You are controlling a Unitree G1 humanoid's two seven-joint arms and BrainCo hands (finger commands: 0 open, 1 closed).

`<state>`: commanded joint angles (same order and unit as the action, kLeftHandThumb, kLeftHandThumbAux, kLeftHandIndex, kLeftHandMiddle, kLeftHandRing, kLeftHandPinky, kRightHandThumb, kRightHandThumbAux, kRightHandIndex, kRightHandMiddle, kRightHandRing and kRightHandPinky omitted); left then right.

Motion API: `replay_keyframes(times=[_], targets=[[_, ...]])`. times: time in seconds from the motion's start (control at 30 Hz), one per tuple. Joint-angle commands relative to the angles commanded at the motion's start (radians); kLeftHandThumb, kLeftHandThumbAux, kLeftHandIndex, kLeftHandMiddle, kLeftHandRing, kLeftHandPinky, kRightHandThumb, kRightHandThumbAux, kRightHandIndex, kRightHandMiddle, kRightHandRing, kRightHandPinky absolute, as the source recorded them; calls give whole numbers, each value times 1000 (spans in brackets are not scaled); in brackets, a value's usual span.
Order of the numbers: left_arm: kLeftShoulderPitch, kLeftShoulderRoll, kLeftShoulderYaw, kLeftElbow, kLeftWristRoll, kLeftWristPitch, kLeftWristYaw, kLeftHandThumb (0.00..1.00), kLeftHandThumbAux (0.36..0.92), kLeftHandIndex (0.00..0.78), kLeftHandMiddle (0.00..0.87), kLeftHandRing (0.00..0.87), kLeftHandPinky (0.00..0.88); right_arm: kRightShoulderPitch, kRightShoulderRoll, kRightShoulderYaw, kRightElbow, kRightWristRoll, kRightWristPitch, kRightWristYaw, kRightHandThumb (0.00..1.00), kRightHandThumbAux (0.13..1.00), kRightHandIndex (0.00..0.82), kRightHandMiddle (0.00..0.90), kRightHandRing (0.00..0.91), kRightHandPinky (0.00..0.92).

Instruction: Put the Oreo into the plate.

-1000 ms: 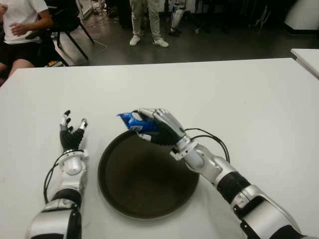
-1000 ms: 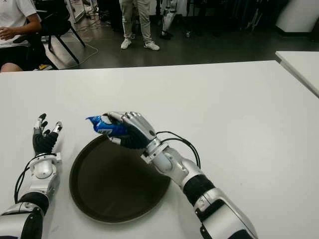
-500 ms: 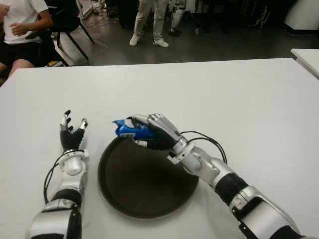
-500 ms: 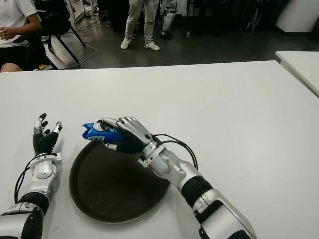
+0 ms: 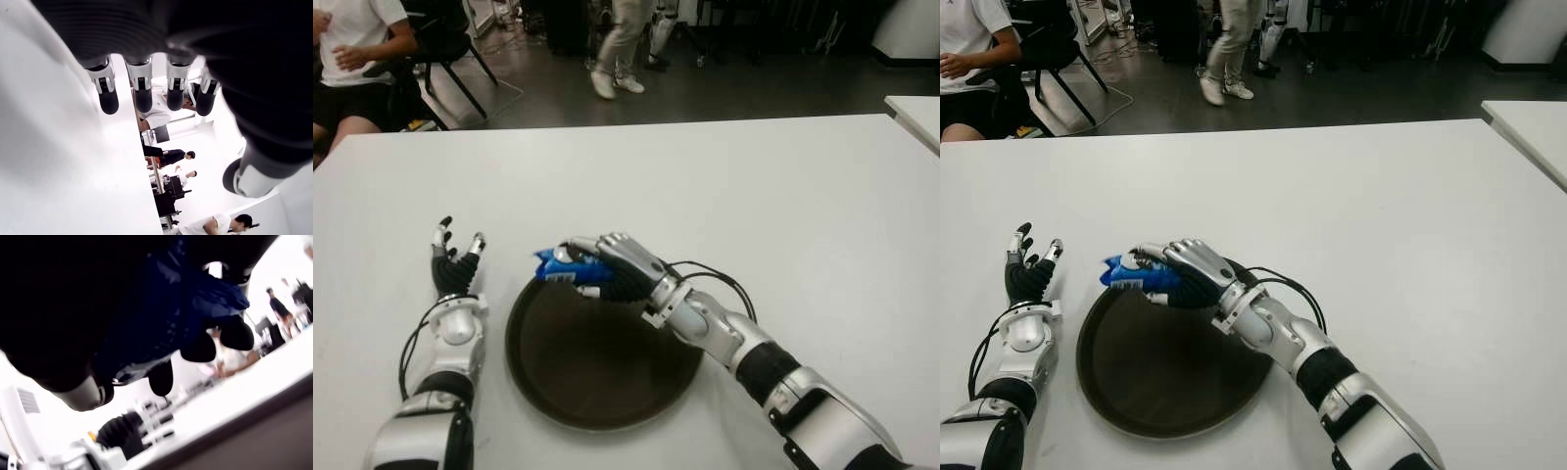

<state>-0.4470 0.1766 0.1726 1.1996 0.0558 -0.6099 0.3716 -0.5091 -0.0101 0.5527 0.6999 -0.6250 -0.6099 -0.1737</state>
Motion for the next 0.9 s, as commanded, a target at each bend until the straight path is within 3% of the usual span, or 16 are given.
replay_keyframes(times=[0.27,0.9], targets=[[-1,0,-1,-3,4,0,2,351,594,54,60,27,20,15,-4,-6,-40,12,54,52,848,672,436,585,815,807],[-1,2,-9,-2,14,2,21,335,604,50,53,19,8,30,-13,-28,-89,6,92,16,847,672,436,580,817,811]])
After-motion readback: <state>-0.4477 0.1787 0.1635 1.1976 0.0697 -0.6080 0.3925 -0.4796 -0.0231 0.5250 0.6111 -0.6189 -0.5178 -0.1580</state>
